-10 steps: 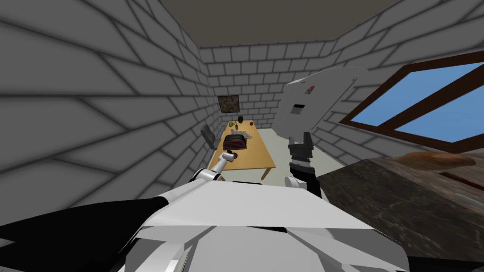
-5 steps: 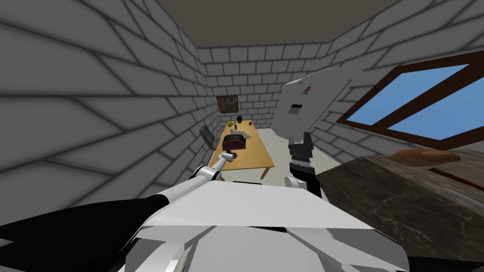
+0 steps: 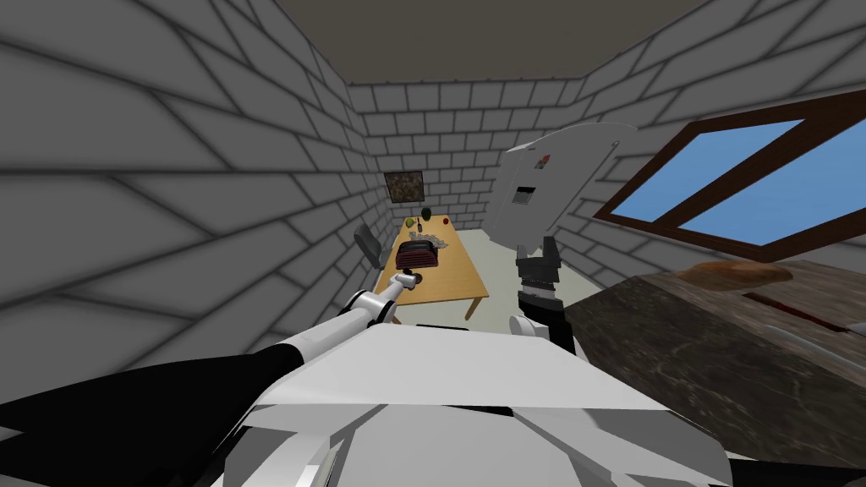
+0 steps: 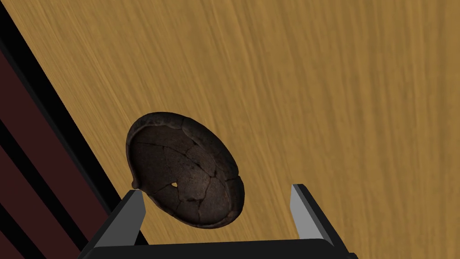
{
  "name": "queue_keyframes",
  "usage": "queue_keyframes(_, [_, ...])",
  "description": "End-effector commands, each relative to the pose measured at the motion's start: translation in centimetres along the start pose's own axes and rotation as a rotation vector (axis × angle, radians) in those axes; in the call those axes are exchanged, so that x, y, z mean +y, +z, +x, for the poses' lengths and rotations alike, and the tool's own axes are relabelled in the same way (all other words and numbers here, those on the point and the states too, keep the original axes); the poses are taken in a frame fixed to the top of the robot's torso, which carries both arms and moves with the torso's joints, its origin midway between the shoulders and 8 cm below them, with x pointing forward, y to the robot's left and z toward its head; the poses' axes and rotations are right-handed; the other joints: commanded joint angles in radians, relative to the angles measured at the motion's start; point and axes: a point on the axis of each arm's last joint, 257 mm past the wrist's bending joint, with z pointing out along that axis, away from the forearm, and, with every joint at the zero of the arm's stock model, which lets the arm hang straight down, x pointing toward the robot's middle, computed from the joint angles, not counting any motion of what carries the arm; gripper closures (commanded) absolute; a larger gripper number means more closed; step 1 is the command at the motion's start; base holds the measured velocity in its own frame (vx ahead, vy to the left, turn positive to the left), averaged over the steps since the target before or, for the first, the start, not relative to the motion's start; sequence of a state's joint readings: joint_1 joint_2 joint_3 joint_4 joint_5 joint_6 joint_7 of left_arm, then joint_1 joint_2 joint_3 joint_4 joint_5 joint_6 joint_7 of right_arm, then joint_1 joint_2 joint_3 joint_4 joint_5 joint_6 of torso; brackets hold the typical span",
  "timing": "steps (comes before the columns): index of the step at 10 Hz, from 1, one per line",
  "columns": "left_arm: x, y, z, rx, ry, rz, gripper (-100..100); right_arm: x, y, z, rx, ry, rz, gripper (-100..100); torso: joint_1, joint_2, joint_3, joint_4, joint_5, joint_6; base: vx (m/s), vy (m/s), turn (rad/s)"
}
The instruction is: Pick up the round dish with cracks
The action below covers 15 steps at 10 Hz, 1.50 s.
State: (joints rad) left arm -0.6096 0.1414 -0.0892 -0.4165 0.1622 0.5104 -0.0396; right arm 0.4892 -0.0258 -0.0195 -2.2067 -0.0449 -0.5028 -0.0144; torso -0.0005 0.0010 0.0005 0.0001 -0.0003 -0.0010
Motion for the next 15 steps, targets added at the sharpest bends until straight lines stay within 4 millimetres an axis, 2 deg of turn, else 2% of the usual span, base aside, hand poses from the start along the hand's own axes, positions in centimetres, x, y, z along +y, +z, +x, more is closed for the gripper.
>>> queue_keyframes(1, [-0.05,0.1,-0.84,-0.009,-0.012,0.005,-100,0.0,0.0,0.0,0.0,0.0,0.0,0,0.0,0.0,0.0,0.0,0.0,0.0,-0.008,-0.01,-0.057])
queue_keyframes(2, [0.56,0.21,-0.92,-0.01,-0.013,-0.007,-100,0.0,0.0,0.0,0.0,0.0,0.0,0,0.0,0.0,0.0,0.0,0.0,0.0,-0.008,-0.006,-0.03])
queue_keyframes(3, [0.05,0.12,-0.86,-0.009,-0.012,0.003,-100,0.0,0.0,0.0,0.0,0.0,0.0,0,0.0,0.0,0.0,0.0,0.0,0.0,-0.005,-0.001,0.008])
queue_keyframes(4, [0.56,0.21,-0.92,-0.01,-0.013,-0.007,-100,0.0,0.0,0.0,0.0,0.0,0.0,0,0.0,0.0,0.0,0.0,0.0,0.0,0.0,0.0,0.0])
queue_keyframes(5, [-0.26,0.12,-1.62,-0.018,-0.024,0.011,-100,0.0,0.0,0.0,0.0,0.0,0.0,0,0.0,0.0,0.0,0.0,0.0,0.0,-0.005,-0.005,-0.057])
queue_keyframes(6, [0.64,0.27,-1.75,-0.02,-0.025,-0.007,-100,0.0,0.0,0.0,0.0,0.0,0.0,0,0.0,0.0,0.0,0.0,0.0,0.0,-0.006,-0.006,-0.038])
queue_keyframes(8, [0.57,0.24,-1.68,-0.02,-0.025,-0.005,-100,0.0,0.0,0.0,0.0,0.0,0.0,0,0.0,0.0,0.0,0.0,0.0,0.0,0.0,0.0,0.0])
queue_keyframes(9, [0.58,0.24,-1.69,-0.02,-0.025,-0.005,100,0.0,0.0,0.0,0.0,0.0,0.0,0,0.0,0.0,0.0,0.0,0.0,0.0,0.0,0.0,0.0])
queue_keyframes(13, [0.47,0.23,-1.73,-0.02,-0.023,-0.003,100,0.0,0.0,0.0,0.0,0.0,0.0,0,0.001,-0.002,-0.001,-0.001,0.001,0.0,0.0,0.0,0.0])
queue_keyframes(14, [0.49,0.23,-1.73,-0.02,-0.024,-0.003,0,0.0,0.0,0.0,0.0,0.0,0.0,0,0.001,-0.002,-0.001,-0.001,0.001,0.0,0.0,0.0,0.0])
queue_keyframes(15, [0.56,0.21,-0.92,-0.01,-0.013,-0.007,100,0.0,0.0,0.0,0.0,0.0,0.0,0,0.001,-0.002,-0.001,-0.001,0.001,0.0,0.008,0.007,0.06])
